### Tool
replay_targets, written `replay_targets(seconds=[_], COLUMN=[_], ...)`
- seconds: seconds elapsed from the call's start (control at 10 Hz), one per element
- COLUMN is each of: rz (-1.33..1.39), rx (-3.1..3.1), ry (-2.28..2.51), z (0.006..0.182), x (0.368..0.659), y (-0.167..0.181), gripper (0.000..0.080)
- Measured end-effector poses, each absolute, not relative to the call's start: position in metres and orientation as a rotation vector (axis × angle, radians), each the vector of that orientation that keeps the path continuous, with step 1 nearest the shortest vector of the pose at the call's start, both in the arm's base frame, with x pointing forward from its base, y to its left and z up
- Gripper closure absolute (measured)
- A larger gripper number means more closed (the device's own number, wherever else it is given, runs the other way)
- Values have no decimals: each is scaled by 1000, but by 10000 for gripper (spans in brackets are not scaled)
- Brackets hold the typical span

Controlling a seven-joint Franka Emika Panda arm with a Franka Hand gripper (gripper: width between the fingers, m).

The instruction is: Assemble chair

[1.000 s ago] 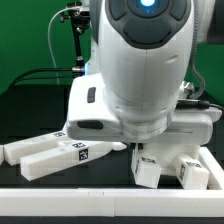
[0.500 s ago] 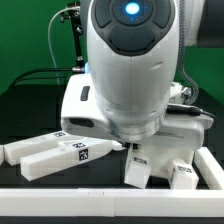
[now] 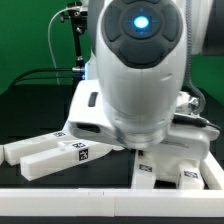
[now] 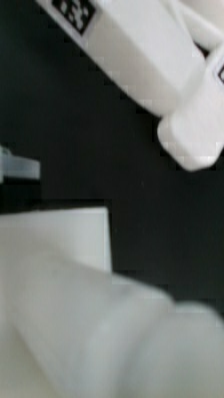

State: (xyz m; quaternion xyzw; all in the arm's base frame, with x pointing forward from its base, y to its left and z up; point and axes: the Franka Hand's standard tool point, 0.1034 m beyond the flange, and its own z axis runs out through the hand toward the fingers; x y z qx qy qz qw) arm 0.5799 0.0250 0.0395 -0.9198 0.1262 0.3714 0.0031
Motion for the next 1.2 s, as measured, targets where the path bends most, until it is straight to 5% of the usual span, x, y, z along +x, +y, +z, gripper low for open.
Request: replay_targets(seconds=[0.7,0.8,0.9,1.0,1.2], rz=[1107,1107,1107,1101,1100], rx=[-2990,-2990,-2989,-2990,-2986], ry=[120,122,123,124,132], z=[40,40,40,40,45], x=[591,591,591,592,597], y=[35,35,34,33,29], gripper=[765,706,492,492,208])
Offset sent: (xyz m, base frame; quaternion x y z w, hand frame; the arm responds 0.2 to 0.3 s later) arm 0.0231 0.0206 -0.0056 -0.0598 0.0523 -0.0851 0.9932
